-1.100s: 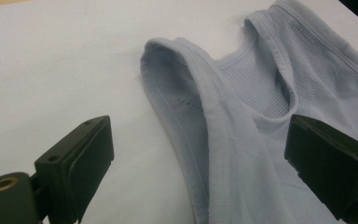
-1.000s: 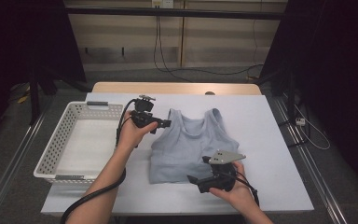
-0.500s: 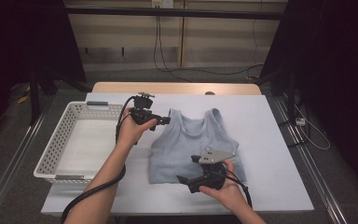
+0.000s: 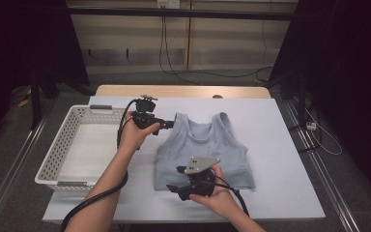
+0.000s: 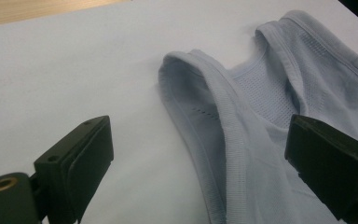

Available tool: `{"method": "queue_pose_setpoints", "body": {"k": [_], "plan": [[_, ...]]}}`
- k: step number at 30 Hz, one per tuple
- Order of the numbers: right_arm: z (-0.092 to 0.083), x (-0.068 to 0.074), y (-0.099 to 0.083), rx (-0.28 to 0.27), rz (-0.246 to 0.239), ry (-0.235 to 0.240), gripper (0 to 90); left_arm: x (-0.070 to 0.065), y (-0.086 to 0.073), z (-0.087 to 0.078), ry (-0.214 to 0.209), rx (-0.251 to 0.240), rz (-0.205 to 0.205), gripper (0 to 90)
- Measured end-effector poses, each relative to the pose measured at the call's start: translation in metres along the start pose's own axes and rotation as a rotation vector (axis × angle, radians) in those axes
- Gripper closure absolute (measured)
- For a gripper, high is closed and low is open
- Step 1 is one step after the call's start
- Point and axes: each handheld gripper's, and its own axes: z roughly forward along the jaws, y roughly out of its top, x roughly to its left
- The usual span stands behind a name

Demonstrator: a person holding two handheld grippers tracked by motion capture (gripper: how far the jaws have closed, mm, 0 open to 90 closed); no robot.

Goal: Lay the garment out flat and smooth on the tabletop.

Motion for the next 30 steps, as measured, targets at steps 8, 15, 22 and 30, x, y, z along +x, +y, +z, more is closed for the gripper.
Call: {"method": "queue_pose_setpoints", "body": {"k": [8, 15, 22, 30], "plan": [[0.023, 0.000, -0.011, 0.112, -0.005, 0.031, 38.9, 0.002, 0.000, 0.001, 0.002, -0.005, -0.009, 8.0], [0.022, 0.007, -0.012, 0.099, -0.016, 0.022, 30.4, 0.002, -0.001, 0.006, -0.004, 0.000, -0.012, 7.9], [0.019, 0.008, -0.007, 0.052, -0.010, 0.025, 31.7, 0.003, -0.002, 0.011, -0.002, 0.008, -0.018, 8.0], [0.019, 0.012, -0.001, 0.040, -0.042, 0.040, 34.1, 0.004, -0.001, 0.015, -0.004, 0.011, -0.023, 8.0]]}}
